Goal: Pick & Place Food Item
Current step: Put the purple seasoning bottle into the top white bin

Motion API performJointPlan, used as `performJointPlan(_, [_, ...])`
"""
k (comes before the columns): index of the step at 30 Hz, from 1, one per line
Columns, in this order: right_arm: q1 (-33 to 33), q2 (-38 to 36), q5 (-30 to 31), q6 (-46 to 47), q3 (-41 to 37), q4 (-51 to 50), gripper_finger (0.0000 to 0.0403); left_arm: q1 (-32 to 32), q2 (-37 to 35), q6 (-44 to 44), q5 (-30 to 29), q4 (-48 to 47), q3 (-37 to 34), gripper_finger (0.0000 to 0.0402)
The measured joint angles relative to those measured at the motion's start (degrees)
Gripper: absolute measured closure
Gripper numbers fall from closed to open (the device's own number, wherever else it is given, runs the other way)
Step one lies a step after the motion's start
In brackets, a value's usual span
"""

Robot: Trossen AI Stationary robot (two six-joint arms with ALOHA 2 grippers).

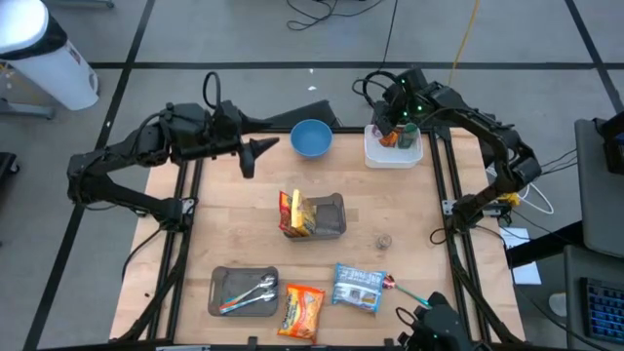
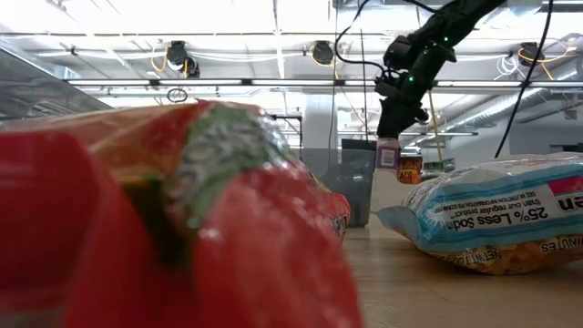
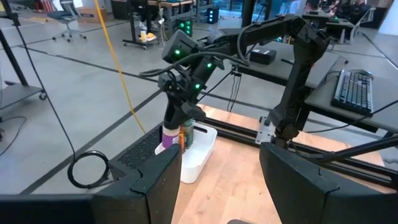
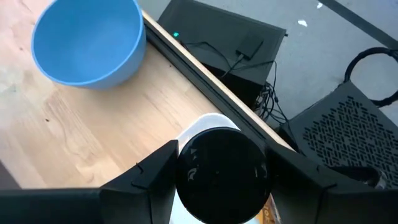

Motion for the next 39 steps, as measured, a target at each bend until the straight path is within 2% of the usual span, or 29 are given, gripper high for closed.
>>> performJointPlan(10, [0.2, 3.1, 0.8, -1.6, 0.0, 0.1, 0.0205, 2.6, 0.0, 0.0, 2.7, 0.1, 0.0, 0.0178])
performJointPlan(33, [1.3, 9.5, 1.2, -2.2, 0.0, 4.4, 0.0205, 5.3, 0.0, 0.4, 2.7, 0.0, 0.0, 0.0178])
performJointPlan(39, [2.1, 9.4, 1.8, -2.2, 0.0, 6.8, 0.0205, 7.4, 0.0, 0.4, 6.0, 0.0, 0.0, 0.0178])
